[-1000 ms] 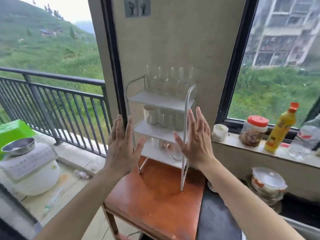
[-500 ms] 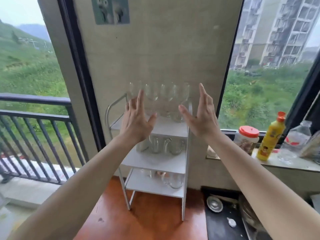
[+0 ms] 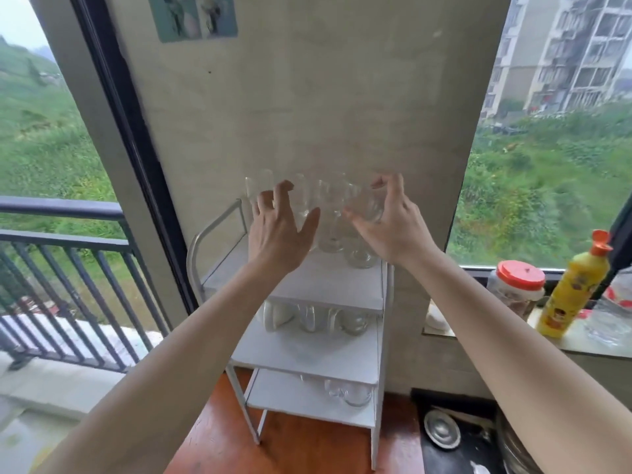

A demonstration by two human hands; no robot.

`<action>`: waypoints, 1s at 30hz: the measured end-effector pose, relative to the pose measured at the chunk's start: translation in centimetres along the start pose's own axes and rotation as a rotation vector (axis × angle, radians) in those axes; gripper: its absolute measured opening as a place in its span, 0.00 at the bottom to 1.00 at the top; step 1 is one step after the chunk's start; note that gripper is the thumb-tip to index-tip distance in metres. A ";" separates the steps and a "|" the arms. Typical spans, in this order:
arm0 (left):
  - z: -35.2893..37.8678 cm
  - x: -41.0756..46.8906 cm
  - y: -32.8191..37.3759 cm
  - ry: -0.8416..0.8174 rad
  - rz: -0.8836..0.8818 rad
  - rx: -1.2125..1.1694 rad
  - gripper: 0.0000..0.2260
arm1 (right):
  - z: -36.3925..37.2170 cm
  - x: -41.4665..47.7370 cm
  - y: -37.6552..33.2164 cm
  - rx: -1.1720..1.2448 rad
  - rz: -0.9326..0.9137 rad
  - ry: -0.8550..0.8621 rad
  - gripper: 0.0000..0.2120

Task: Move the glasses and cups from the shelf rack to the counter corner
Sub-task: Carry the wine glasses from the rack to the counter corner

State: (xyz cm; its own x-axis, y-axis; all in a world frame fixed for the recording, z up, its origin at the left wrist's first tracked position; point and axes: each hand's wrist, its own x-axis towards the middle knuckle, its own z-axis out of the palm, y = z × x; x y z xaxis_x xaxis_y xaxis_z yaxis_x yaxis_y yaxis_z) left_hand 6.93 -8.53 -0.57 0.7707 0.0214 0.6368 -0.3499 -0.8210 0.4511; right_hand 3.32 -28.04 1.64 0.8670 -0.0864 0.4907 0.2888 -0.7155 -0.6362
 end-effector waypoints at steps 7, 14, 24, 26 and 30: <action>-0.7 -1.5 -0.5 0.048 0.059 -0.285 0.22 | 0.2 -0.8 -1.0 -0.011 -0.003 0.043 0.25; -6.0 -2.9 0.1 0.188 0.091 -0.490 0.29 | -0.6 -4.1 -5.2 0.149 -0.039 0.121 0.28; -9.3 -13.3 1.4 0.186 0.046 -0.807 0.30 | -2.8 -16.8 -7.3 0.463 -0.060 0.303 0.38; -8.6 -16.3 2.3 0.100 0.015 -0.874 0.31 | -3.4 -20.6 -6.0 0.497 0.010 0.386 0.37; -6.6 -21.9 4.8 -0.075 -0.050 -0.993 0.31 | -4.9 -28.0 -2.9 0.590 0.201 0.521 0.33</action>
State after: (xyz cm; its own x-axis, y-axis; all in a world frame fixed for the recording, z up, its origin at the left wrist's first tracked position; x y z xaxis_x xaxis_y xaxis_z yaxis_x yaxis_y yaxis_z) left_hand -15.17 -9.18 -8.23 0.8165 -0.0212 0.5770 -0.5764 0.0298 0.8167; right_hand -23.79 -26.98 -7.31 0.6672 -0.5899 0.4548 0.4399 -0.1806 -0.8797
